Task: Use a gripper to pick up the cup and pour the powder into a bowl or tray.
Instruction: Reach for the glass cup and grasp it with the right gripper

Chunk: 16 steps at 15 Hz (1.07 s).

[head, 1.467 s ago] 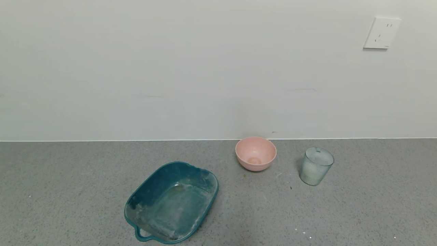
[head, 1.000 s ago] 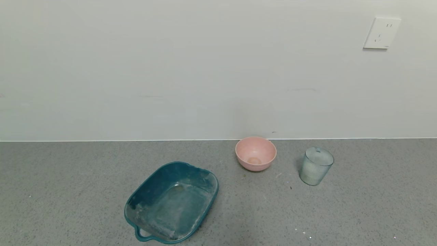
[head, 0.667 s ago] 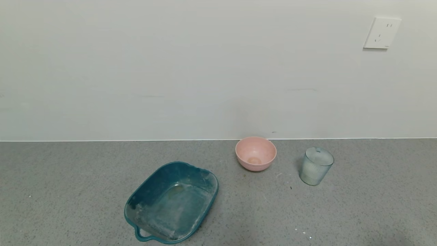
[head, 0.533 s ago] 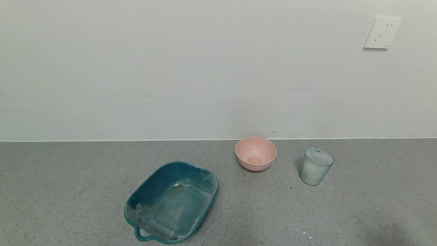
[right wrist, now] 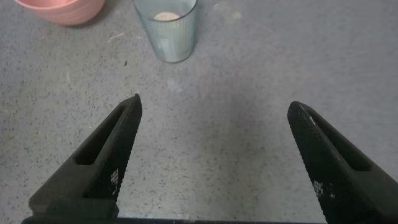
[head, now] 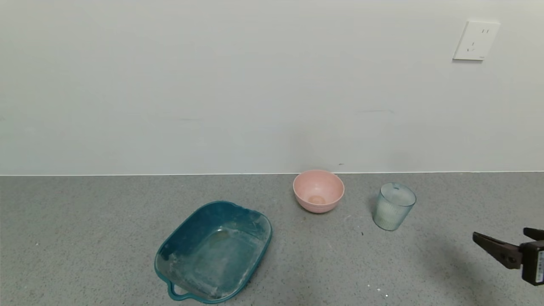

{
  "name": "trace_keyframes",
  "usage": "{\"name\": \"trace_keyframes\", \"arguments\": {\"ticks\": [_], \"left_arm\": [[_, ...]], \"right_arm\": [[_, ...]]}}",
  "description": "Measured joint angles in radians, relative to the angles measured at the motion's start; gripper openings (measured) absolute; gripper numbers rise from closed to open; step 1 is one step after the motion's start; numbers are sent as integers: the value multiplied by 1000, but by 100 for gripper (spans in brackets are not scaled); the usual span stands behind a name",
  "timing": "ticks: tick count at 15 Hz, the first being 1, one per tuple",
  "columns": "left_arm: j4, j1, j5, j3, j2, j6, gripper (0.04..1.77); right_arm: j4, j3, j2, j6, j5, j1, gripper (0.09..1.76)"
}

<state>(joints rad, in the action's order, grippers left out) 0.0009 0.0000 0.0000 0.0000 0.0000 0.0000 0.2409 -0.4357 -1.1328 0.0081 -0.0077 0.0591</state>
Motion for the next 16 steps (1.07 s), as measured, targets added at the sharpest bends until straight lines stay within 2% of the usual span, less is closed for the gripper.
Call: {"name": "trace_keyframes", "arguments": {"ticks": [5,11,16], "left_arm": [[0,0,0,0,0,0,176],[0,0,0,0,0,0,176],[0,0,0,0,0,0,176]], "right_arm": [[207,28,-280,33,-7,76,171],[509,10,-594,34,-3,92,171],[608,-60,-773,32,-1,97,171]]}}
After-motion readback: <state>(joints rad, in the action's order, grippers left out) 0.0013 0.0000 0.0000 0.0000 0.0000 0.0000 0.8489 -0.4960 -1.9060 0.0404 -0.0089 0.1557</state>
